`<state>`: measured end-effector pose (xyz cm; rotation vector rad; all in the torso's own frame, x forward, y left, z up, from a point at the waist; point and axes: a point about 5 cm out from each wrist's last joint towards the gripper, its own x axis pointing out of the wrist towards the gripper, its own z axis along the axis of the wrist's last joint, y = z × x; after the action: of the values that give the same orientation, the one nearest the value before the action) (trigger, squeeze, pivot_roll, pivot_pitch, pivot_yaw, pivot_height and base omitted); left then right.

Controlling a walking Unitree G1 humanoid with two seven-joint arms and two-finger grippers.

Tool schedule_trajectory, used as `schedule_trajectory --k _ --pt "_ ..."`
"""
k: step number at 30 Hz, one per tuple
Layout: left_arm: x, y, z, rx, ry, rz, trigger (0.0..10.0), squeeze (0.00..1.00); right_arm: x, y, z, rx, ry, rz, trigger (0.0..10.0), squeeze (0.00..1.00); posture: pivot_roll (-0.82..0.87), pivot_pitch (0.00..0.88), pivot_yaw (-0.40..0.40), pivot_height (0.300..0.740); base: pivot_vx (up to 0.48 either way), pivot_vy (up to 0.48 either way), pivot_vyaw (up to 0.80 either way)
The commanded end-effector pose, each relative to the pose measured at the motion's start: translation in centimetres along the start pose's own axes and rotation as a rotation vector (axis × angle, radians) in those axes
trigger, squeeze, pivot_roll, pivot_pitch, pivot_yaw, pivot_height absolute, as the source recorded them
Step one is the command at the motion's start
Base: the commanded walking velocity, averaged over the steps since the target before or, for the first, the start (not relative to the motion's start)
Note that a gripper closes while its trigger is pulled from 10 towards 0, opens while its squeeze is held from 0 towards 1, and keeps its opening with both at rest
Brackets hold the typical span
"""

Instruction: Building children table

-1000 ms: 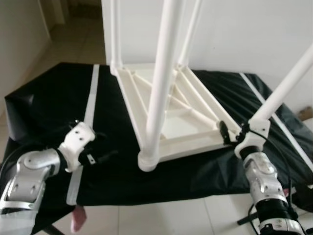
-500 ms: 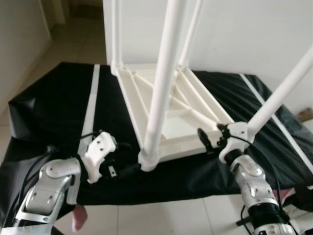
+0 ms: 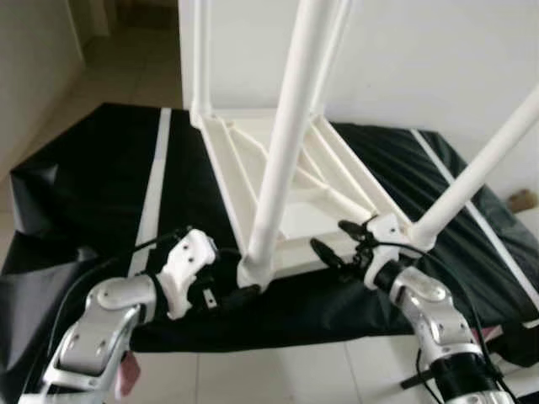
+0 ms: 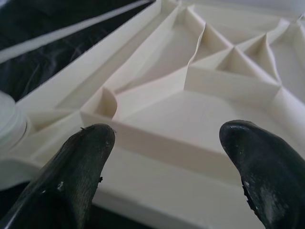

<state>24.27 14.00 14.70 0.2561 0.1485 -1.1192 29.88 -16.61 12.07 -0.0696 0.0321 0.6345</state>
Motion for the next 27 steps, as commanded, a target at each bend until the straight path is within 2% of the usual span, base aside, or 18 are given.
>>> schedule_trajectory --k 1,2,5,9,11,16,21,26,27 --pt "0.3 -1.4 0.1 -0.029 -0.003 -0.077 10.0 0.0 -0.6 -0.2 -0.2 -0.002 0.024 0.001 10.0 0.0 0.16 0.0 -0.153 0.74 0.0 0.0 0.0" --pt "0.5 -2.3 0.0 -0.058 -0.007 -0.122 10.0 0.0 -0.7 -0.2 -0.3 -0.001 0.03 -0.001 10.0 0.0 0.16 0.0 -0.153 0.74 0.0 0.0 0.0" --pt "0.7 -3.6 0.0 -0.088 -0.009 -0.179 10.0 0.0 -0.9 -0.1 -0.4 0.001 0.034 -0.003 10.0 0.0 0.16 0.0 -0.148 0.74 0.0 0.0 0.0" --pt "0.9 -4.2 -0.2 -0.132 -0.027 -0.192 10.0 0.0 -1.0 0.1 -0.5 0.013 0.035 -0.007 10.0 0.0 0.16 0.0 -0.148 0.74 0.0 0.0 0.0" --pt "1.5 -4.8 0.6 -0.199 -0.099 -0.219 10.0 0.0 -1.2 0.4 -0.7 0.02 0.041 -0.005 10.0 0.0 0.15 0.0 -0.135 0.74 0.0 0.0 0.0" --pt "2.2 -5.4 1.6 -0.237 -0.168 -0.253 10.0 0.0 -1.4 0.5 -0.7 0.025 0.042 -0.014 10.0 0.0 0.14 0.0 -0.126 0.74 0.0 0.0 0.0" --pt "2.4 -5.2 1.4 -0.228 -0.139 -0.243 10.0 0.0 -1.6 0.7 -0.7 0.028 0.042 -0.019 10.0 0.0 0.13 0.0 -0.116 0.74 0.0 0.0 0.0" --pt "1.4 -2.2 -0.4 -0.154 0.002 -0.113 10.0 0.0 -2.3 1.1 -1.2 0.035 0.057 -0.022 10.0 0.0 0.12 0.0 -0.1 0.74 0.0 0.0 0.0" --pt "1.4 -2.2 -0.4 -0.154 0.002 -0.113 10.0 0.0 -2.3 1.1 -1.2 0.035 0.057 -0.022 10.0 0.0 0.12 0.0 -0.1 0.74 0.0 0.0 0.0"
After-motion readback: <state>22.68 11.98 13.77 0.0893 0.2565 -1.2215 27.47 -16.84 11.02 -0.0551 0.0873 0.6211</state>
